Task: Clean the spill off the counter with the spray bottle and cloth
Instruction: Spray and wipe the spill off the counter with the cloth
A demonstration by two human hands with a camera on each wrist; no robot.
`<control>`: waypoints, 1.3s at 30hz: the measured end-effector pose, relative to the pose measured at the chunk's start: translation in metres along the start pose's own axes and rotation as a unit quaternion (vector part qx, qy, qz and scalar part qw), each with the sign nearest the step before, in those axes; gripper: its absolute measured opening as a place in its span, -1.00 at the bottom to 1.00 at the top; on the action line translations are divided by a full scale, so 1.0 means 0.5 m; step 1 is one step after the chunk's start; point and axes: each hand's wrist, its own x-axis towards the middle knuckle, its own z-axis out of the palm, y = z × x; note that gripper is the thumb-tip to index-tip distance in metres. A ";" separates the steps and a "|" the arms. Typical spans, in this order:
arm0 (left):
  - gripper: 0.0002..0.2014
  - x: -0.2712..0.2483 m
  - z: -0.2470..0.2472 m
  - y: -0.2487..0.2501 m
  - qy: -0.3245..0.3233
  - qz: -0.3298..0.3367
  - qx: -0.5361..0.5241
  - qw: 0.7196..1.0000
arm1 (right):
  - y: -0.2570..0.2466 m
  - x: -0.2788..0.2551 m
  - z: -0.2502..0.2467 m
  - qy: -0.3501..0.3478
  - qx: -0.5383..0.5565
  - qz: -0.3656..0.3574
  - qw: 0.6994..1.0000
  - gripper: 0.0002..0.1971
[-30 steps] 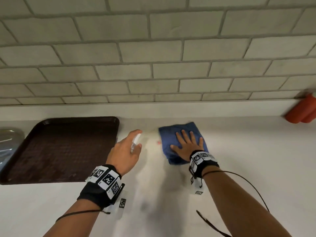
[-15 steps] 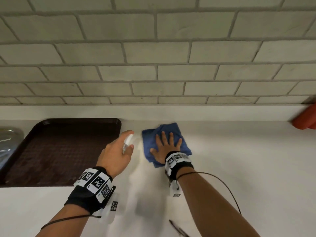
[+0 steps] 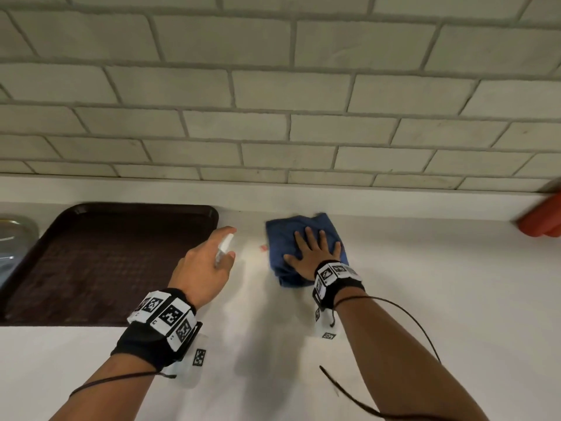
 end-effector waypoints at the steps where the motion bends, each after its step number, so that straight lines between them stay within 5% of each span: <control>1: -0.56 0.000 -0.001 -0.004 0.001 -0.003 0.000 1.000 | -0.009 -0.012 0.011 0.004 -0.007 -0.005 1.000 -0.21; 7: -0.55 0.000 0.020 0.016 0.001 -0.005 -0.016 1.000 | -0.114 -0.167 0.136 0.002 -0.071 -0.143 0.987 -0.21; 11: -0.56 -0.015 0.043 0.049 -0.003 0.006 -0.009 1.000 | -0.094 -0.223 0.162 -0.001 -0.093 -0.199 0.976 -0.15; 16: -0.56 -0.036 0.056 0.062 0.008 0.001 0.005 1.000 | 0.063 -0.208 0.124 0.024 -0.053 -0.114 0.992 0.01; 22: -0.57 -0.066 0.082 0.103 0.019 0.002 -0.001 1.000 | 0.261 -0.260 0.106 0.044 -0.013 0.033 0.998 -0.16; 31: -0.57 -0.136 0.169 0.187 -0.008 0.034 -0.011 0.999 | 0.239 -0.482 0.243 0.057 -0.097 -0.099 0.989 -0.20; 35: -0.57 -0.184 0.167 0.191 0.005 0.027 -0.006 1.000 | 0.320 -0.473 0.194 0.061 -0.063 -0.063 0.994 -0.10; 39: -0.57 -0.239 0.144 0.168 0.026 0.006 -0.003 1.000 | 0.282 -0.387 0.157 0.017 -0.018 -0.012 1.000 -0.05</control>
